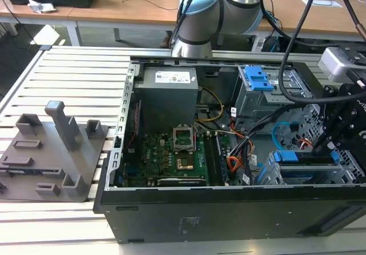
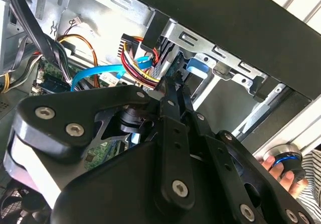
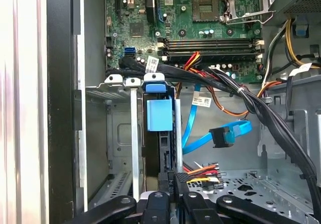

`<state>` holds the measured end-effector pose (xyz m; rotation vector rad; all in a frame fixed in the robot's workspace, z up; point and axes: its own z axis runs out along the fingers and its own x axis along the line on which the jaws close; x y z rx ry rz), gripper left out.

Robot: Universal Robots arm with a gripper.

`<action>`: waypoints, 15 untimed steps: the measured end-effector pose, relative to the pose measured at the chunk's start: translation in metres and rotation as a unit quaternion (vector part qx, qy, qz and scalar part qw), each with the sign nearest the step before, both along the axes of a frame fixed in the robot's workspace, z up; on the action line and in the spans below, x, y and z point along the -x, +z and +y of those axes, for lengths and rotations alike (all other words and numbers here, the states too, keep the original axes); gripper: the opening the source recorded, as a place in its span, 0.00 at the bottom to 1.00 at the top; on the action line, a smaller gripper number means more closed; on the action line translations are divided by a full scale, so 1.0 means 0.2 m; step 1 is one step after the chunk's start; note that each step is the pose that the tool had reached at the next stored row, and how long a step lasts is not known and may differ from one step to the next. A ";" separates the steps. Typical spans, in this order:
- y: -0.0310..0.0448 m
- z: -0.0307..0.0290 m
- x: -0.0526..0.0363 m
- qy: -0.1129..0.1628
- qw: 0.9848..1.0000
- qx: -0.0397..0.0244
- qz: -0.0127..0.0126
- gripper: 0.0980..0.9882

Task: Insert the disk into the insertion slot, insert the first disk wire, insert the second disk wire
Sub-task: 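Insert the first disk wire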

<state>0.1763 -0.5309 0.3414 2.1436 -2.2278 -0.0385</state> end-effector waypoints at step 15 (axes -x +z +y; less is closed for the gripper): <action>-0.023 -0.002 -0.002 0.000 1.000 0.000 0.000 0.23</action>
